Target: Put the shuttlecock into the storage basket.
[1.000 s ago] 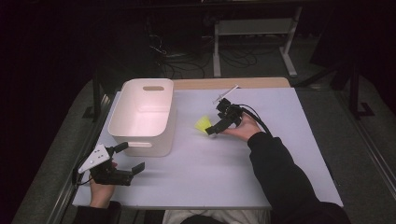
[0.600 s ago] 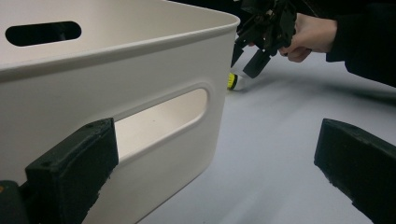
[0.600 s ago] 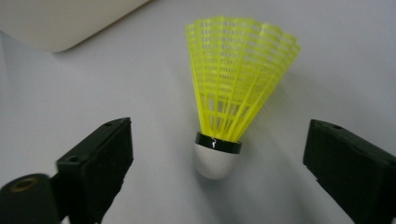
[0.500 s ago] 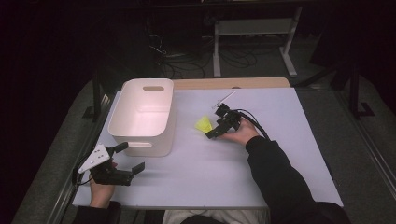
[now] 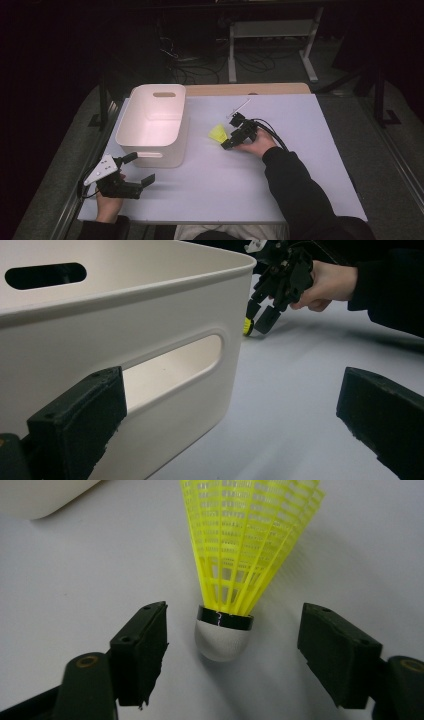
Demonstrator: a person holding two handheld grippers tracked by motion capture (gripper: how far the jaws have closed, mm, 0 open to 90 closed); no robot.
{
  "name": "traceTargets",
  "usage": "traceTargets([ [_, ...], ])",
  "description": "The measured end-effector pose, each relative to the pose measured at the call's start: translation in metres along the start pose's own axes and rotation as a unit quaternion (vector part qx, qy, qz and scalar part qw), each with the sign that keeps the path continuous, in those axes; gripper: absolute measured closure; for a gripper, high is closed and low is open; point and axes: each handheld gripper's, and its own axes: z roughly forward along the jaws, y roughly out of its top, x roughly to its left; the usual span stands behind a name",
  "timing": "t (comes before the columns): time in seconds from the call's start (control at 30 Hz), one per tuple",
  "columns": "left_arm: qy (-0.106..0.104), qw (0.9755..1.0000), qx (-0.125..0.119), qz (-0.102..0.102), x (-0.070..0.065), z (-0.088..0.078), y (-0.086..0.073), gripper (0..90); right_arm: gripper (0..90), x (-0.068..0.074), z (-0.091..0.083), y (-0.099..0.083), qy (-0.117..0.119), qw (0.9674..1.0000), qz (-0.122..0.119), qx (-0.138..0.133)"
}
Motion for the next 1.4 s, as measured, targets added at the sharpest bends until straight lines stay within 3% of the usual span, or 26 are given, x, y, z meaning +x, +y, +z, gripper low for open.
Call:
traceTargets([
  [0.23, 0.000, 1.0000, 0.000, 0.000, 0.000, 0.000, 0.000, 0.0, 42.4, 0.000, 0.000, 0.000, -0.004, 1.0000, 0.004, 0.000],
  [0.47, 0.000, 1.0000, 0.000, 0.000, 0.000, 0.000, 0.000, 0.0, 48.6, -0.002, 0.000, 0.000, 0.000, 1.0000, 0.007, 0.001],
  [0.77, 0.000, 1.0000, 0.000, 0.000, 0.000, 0.000, 0.000, 0.0, 60.6, -0.003, -0.001, 0.000, 0.016, 0.9998, 0.012, 0.000],
  [1.4, 0.000, 1.0000, 0.001, 0.000, 0.000, 0.000, 0.000, 0.0, 63.4, -0.004, -0.015, 0.001, 0.008, 0.9999, 0.009, -0.010],
])
